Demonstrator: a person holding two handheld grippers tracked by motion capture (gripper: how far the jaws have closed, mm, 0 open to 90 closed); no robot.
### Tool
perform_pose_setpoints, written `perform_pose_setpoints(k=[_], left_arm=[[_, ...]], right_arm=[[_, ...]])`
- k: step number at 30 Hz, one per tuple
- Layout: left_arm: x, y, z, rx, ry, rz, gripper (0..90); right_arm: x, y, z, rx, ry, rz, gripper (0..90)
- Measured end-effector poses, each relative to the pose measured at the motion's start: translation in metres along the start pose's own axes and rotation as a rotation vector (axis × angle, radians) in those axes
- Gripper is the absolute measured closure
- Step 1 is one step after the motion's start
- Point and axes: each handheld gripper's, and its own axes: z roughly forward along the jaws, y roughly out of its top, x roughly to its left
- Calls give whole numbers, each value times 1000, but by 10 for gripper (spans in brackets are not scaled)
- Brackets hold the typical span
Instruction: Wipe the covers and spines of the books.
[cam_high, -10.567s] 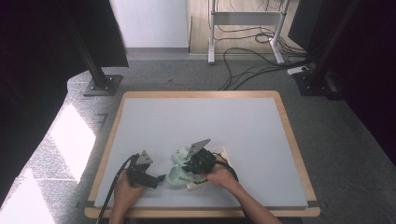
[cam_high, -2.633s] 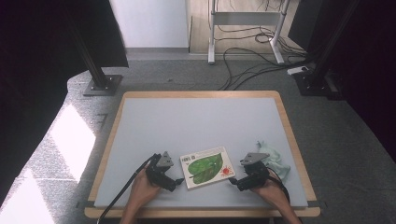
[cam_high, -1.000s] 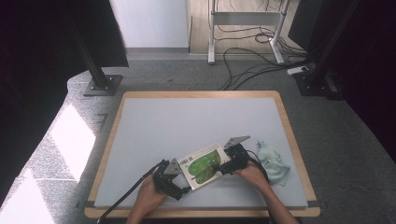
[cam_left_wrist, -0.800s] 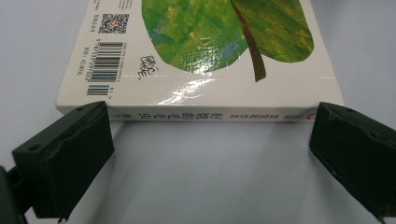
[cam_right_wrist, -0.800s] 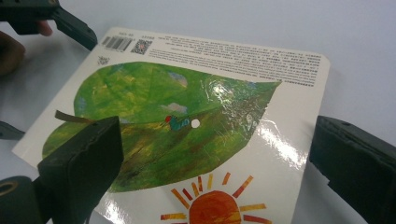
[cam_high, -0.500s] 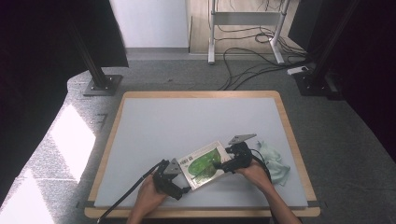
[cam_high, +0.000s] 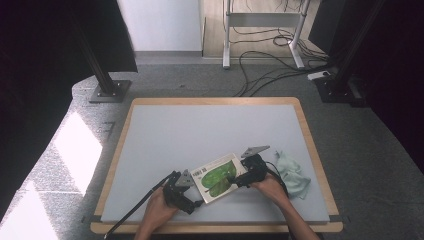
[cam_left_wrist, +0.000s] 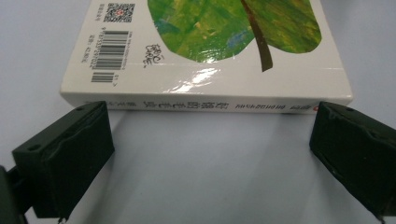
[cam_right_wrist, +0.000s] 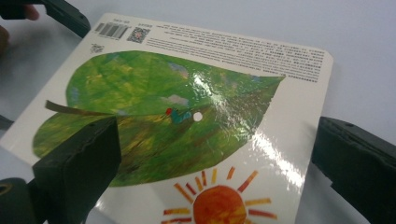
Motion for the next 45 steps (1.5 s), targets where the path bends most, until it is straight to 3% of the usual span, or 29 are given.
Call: perform_pose_setpoints(k=[9,14,22,35,37,38,39,40,43,45], left_arm=[[-1,0,1,1,8,-1,0],[-1,0,1,1,7,-2,0],[-1,0,1,1,6,-2,0],[-1,0,1,1,6,-2,0],[0,0,1,2,6,0,0],[-1,0,1,-1,5,-3,0],[-1,0,1,0,5,-3,0],[-1,0,1,0,5,-3,0],[-1,0,1,0,5,-3,0],[-1,0,1,0,5,-2,0]], right_arm=[[0,4,11,20,-34,-10,0],[-3,7,6,-7,7,51,0],[5,12,-9,-37,-1,34,0],[5,2,-24,-79,61,108,2],[5,0,-25,-77,88,117,56],[5,-1,-24,-79,154,134,124],[6,-2,-23,-84,220,146,130],[9,-1,-22,-82,226,147,126],[18,4,-18,-36,142,44,126],[17,9,-16,-14,114,15,125]])
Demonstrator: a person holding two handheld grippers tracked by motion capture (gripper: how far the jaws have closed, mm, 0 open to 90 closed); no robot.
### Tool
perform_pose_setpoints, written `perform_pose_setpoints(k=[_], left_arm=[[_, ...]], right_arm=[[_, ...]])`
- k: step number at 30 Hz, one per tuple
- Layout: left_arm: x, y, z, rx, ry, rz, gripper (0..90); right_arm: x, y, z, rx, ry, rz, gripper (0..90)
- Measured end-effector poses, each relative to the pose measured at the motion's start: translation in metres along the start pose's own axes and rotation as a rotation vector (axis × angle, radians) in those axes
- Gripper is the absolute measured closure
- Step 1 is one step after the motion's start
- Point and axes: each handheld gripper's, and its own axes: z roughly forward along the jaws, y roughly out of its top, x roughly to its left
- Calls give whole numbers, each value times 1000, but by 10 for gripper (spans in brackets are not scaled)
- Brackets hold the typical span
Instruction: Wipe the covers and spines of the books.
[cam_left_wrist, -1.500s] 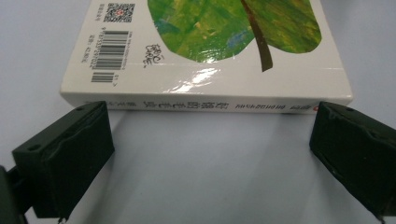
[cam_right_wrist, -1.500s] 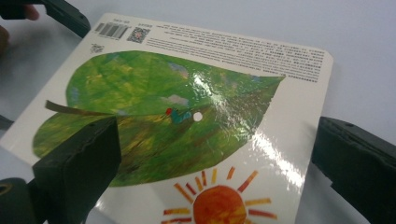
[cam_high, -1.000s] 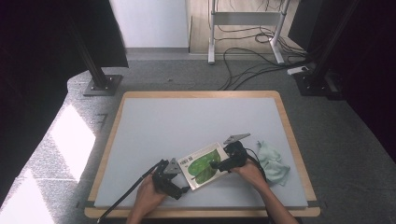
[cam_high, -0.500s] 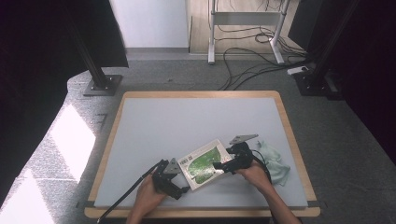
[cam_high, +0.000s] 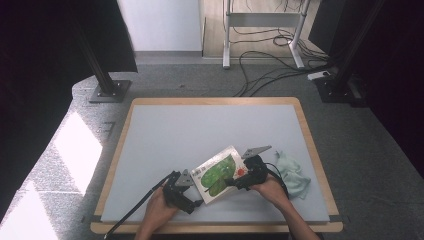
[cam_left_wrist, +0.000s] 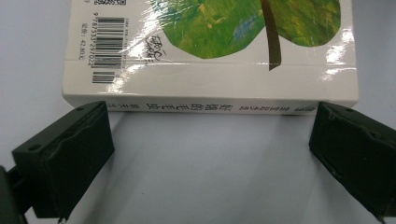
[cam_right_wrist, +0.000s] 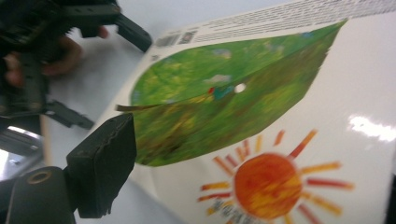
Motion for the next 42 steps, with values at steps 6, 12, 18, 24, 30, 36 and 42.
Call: perform_pose_setpoints(k=[6,12,18,24,30,36,42], left_arm=[[0,0,0,-1,-1,-2,0],[0,0,0,2,-2,2,0],[0,0,0,0,-3,-1,0],[0,0,0,-1,-4,-1,0],[1,0,-2,0,-15,7,0],[2,0,-3,-20,-75,-12,0],[7,2,-2,-24,-71,-38,0]], right_arm=[[-14,12,1,23,-22,-16,142],[-24,26,2,8,12,-28,253],[-29,36,0,-3,17,-48,461],[-31,34,-10,-60,50,-67,598],[-30,29,-16,-92,52,-108,632],[-28,24,-25,-166,96,-144,683],[-21,24,-30,-159,57,-194,683]])
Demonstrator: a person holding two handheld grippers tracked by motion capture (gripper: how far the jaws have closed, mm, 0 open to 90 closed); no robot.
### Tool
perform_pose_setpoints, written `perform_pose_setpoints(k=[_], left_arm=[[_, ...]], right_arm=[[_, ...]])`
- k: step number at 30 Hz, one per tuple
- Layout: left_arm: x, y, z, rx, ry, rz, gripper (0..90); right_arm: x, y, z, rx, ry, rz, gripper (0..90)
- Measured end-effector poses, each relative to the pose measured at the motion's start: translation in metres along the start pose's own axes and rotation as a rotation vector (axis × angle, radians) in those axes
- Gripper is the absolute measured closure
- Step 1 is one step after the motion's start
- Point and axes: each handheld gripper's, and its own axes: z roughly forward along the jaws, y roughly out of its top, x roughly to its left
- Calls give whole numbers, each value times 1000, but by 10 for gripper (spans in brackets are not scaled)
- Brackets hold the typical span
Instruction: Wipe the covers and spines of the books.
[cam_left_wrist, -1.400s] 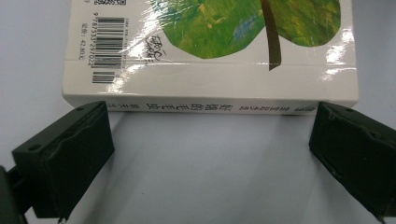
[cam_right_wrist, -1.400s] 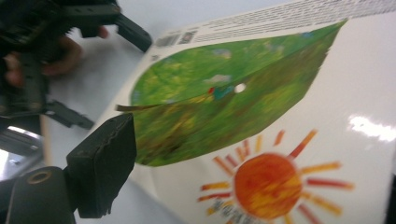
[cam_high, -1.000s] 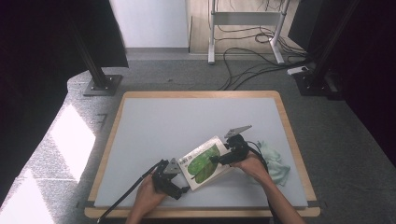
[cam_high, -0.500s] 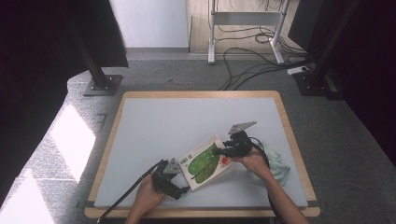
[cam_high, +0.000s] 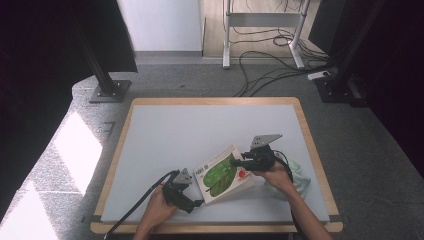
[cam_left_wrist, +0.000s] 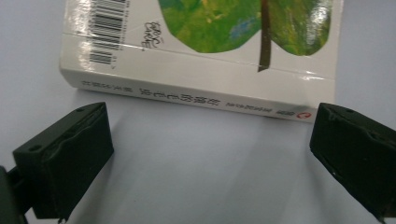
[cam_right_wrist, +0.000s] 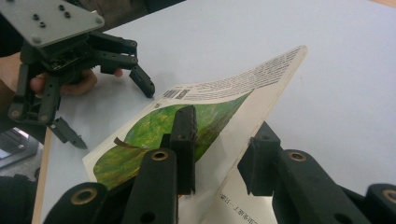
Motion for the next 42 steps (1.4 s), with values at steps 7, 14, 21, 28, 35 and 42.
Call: perform_pose_setpoints(k=[7,14,21,28,35,42], left_arm=[[3,5,3,-14,-12,-20,0],[5,8,5,-41,-37,-38,0],[4,18,6,-40,-40,-34,0],[4,25,12,-36,-59,-46,0],[0,33,12,-40,-18,-74,21],[-3,37,6,-57,21,-60,111]], right_arm=[[5,0,-5,-22,5,-25,684],[8,-4,-15,-38,30,-47,696],[11,-8,-23,-46,50,-60,705],[8,-17,-29,-40,62,-32,705],[6,-22,-33,-23,77,10,703],[3,-28,-33,18,60,52,682]])
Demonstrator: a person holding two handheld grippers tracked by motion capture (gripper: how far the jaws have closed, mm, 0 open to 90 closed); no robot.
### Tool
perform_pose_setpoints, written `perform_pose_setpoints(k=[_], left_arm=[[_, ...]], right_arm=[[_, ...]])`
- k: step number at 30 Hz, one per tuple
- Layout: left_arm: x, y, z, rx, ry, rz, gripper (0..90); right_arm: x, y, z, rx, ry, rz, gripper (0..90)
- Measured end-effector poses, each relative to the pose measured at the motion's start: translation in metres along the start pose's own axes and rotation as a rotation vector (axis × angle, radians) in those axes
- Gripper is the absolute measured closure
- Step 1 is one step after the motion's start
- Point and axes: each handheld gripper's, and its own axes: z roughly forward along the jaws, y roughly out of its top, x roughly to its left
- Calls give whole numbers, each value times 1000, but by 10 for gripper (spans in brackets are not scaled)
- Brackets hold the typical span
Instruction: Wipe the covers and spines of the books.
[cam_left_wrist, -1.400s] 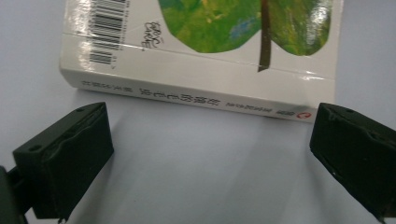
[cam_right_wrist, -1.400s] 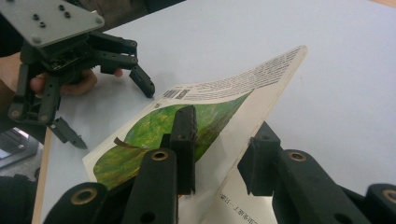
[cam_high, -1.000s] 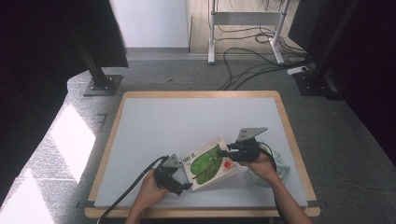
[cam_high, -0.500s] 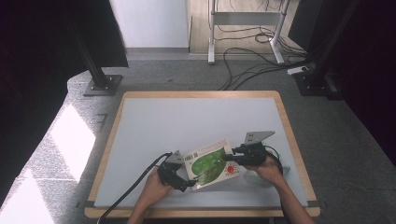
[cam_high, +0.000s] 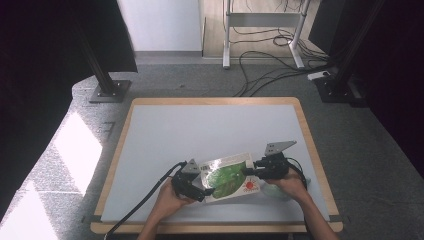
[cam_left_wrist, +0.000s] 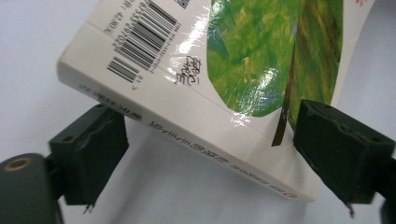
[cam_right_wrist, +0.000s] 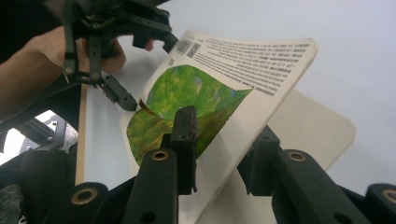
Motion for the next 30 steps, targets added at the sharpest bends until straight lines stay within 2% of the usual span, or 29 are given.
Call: perform_pose_setpoints(k=[4,9,11,15,17,22,30], left_arm=[[-2,1,-2,-7,1,10,154],[-7,2,-5,-46,-46,23,243],[-9,2,-7,-57,-44,34,305],[-8,3,-9,-53,-48,30,341],[-8,4,-12,-60,-46,30,368],[-10,6,-21,-83,-20,59,466],[-9,9,-31,-108,20,76,564]], right_arm=[[-1,-2,1,18,-14,22,671],[-1,-5,3,50,-42,40,648],[0,-6,4,65,-52,38,637],[1,-5,4,72,-65,31,632],[2,-4,4,74,-75,30,631],[3,0,4,66,-104,28,630],[4,7,9,49,-149,24,601]])
